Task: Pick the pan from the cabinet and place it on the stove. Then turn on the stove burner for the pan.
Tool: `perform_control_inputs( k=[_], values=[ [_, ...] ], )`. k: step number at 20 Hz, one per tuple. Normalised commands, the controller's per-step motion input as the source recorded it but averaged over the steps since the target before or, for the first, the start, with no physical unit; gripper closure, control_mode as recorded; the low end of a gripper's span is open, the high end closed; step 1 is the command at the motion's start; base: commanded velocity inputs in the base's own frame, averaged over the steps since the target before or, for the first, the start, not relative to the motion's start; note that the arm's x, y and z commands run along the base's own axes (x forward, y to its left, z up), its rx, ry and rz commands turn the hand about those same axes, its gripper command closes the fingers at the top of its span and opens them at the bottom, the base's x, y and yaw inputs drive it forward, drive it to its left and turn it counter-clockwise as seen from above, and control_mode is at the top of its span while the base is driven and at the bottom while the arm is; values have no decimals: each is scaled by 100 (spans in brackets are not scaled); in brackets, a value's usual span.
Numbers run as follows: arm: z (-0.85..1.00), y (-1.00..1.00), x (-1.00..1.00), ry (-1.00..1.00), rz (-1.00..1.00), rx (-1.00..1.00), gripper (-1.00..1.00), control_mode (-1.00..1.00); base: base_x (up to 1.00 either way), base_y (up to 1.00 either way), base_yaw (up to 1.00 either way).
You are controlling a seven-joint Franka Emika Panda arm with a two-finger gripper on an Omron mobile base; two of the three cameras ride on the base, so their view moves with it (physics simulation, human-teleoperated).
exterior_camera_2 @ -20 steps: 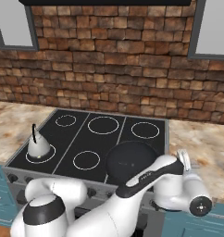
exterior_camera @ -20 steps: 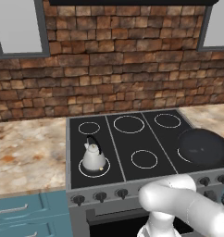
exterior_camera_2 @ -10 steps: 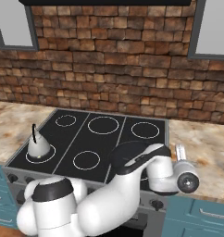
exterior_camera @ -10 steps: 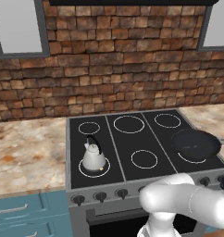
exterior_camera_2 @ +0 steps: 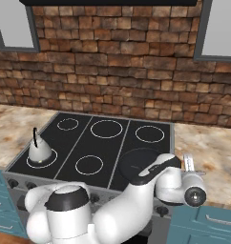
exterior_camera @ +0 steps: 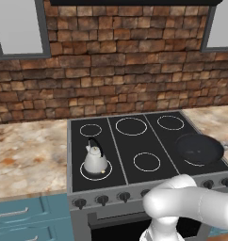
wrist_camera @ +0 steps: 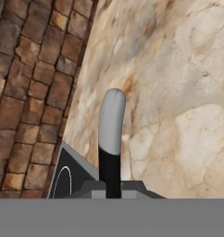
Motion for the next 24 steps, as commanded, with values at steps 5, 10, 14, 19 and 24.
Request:
perform_control_inputs(
  k=[5,10,14,19,24],
  values=[
    [-22,-12,13,0,0,0,100,-100,0,0,0],
    [-17,-1,17,0,0,0,100,-100,0,0,0],
    [-16,0,15,0,0,0,100,-100,0,0,0],
    [-18,-7,8,0,0,0,100,-100,0,0,0],
    [-3,-11,0,0,0,0,-100,-100,0,0,0]
  ],
)
